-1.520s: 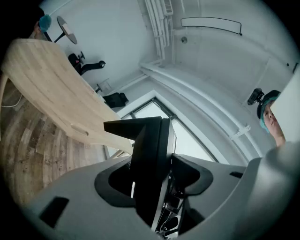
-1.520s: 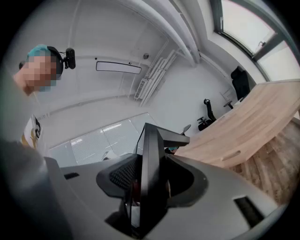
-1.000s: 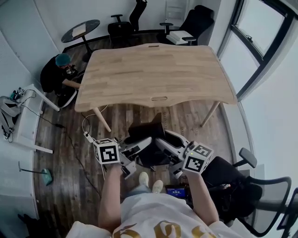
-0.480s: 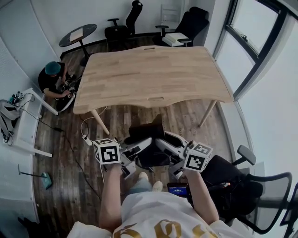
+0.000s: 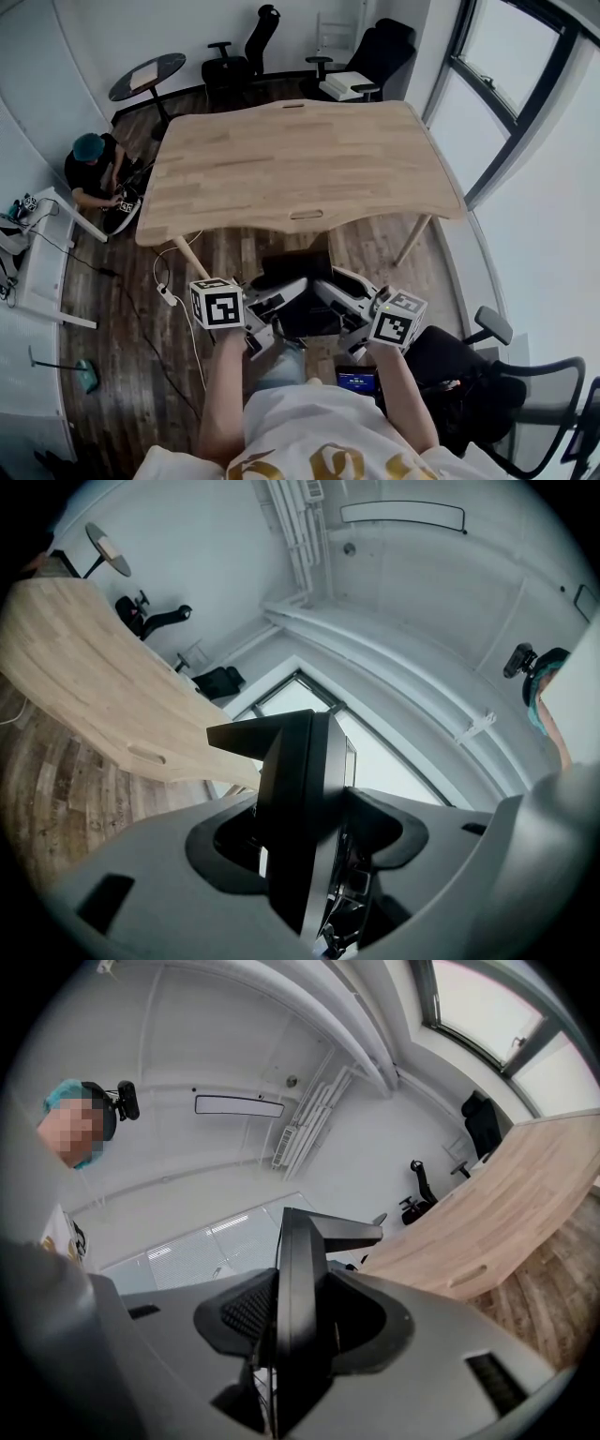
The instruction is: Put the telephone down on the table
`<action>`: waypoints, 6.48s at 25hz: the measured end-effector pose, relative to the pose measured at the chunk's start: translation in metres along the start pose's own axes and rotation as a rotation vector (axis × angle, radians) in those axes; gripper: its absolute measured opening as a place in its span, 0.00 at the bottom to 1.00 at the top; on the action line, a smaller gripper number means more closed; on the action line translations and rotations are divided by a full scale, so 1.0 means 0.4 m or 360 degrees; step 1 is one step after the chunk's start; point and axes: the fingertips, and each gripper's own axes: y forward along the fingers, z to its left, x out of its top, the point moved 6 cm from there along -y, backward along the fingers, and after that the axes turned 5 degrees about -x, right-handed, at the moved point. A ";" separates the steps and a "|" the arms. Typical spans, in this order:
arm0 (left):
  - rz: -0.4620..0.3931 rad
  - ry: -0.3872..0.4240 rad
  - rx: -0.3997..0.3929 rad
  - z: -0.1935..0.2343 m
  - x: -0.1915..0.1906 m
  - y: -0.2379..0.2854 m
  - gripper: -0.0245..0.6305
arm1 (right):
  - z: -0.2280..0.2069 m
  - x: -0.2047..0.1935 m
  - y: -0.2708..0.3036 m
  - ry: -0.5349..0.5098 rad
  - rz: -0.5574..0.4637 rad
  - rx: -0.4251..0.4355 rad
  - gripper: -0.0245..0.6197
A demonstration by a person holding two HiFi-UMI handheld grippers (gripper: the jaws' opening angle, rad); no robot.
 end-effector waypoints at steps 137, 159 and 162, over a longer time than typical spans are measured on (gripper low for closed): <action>0.0331 -0.0717 0.0147 1.443 0.652 0.470 0.43 | -1.350 0.218 0.915 0.0675 0.0348 -0.0271 0.32; 0.0368 -0.0735 0.0228 1.443 0.642 0.466 0.44 | -1.360 0.221 0.903 0.0649 0.0541 -0.0420 0.37; 0.0365 -0.0706 0.0306 1.443 0.646 0.464 0.47 | -1.359 0.230 0.904 0.0601 0.0566 -0.0471 0.38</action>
